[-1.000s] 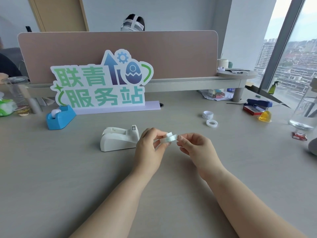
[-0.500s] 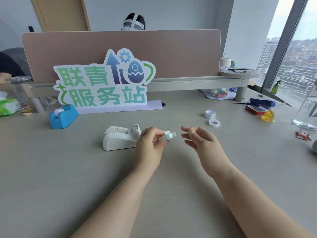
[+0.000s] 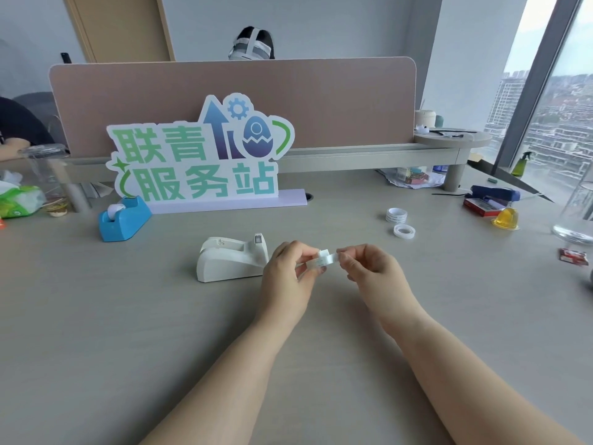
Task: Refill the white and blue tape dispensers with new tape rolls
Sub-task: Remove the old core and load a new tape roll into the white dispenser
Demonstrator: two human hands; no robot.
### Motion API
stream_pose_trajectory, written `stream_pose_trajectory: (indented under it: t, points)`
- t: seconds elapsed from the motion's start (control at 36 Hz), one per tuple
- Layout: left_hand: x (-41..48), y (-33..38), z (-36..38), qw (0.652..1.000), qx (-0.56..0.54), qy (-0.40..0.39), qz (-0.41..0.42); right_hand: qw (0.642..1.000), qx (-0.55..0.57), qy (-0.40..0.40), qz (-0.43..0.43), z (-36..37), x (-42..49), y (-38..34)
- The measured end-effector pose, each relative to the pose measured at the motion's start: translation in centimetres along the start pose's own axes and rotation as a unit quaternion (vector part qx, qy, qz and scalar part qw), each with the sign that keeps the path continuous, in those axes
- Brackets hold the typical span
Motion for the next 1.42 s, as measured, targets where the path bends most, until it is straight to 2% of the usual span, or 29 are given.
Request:
stream_pose_trajectory:
  t: [0.11, 0.25, 0.31, 0.39, 0.44, 0.61, 0.67, 0.81, 0.86, 0.92, 1.0, 1.03, 1.14, 1.42]
  points:
    - [0.0, -0.1, 0.0, 1.0, 0.007, 0.0, -0.006, 0.999, 0.036, -0.011, 0.014, 0.0, -0.1, 0.0]
    - [-0.1, -0.2, -0.8, 1.0, -0.002, 0.017, -0.014, 0.995, 0.098, 0.026, 0.008, -1.0, 0.0, -0.8]
    - [-0.3, -0.3, -1.2, 1.0, -0.004, 0.017, -0.023, 0.998, 0.069, -0.005, -0.01, -1.1, 0.0, -0.7]
    - [-0.7, -0.2, -1.9, 0.999, -0.006, 0.003, -0.032, 0.995, -0.022, -0.094, -0.04, -0.1, -0.6, -0.7]
    - [-1.1, 0.1, -2.2, 0.999, -0.01, -0.014, -0.037, 0.99, -0.032, -0.129, -0.058, 1.0, -1.2, -1.0]
    - [-2.5, -0.1, -5.4, 0.997, 0.005, -0.042, -0.06, 0.987, -0.037, -0.13, -0.082, 3.0, -1.7, -1.7]
    - [-2.5, -0.6, -7.4, 0.998, 0.022, -0.022, -0.046, 0.986, -0.045, -0.136, -0.085, 4.1, -1.5, -2.1]
    - [-1.0, -2.0, -13.1, 0.985, 0.118, 0.124, 0.008, 0.987, -0.039, -0.11, -0.109, 7.8, 0.4, -4.2]
    - [-0.2, -2.9, -14.5, 0.976, 0.159, 0.146, 0.009, 0.986, -0.038, -0.104, -0.122, 9.7, 1.5, -5.2]
    - [0.4, -4.6, -15.2, 0.978, 0.158, 0.131, -0.025, 0.983, -0.057, -0.1, -0.144, 11.5, 2.4, -6.0]
    - [0.7, -6.6, -15.4, 0.986, 0.045, 0.087, -0.135, 0.978, -0.098, -0.092, -0.16, 13.9, 3.8, -6.0]
    - [0.7, -6.8, -15.3, 0.986, 0.028, 0.072, -0.148, 0.976, -0.115, -0.09, -0.162, 14.4, 4.1, -5.9]
    - [0.8, -7.4, -14.8, 0.987, 0.035, 0.015, -0.156, 0.956, -0.203, -0.097, -0.189, 15.8, 4.6, -5.1]
    - [1.0, -8.5, -14.4, 0.987, 0.043, -0.014, -0.154, 0.937, -0.263, -0.074, -0.217, 15.9, 4.9, -4.4]
Point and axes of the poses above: each hand's wrist, its own x-axis towards the middle knuckle, its own z-axis out of the palm, y = z × x, the point moved 4 cm from there along x, towards the middle knuckle, and after that the axes turned 1 degree about -z, right-handed, at the moved point
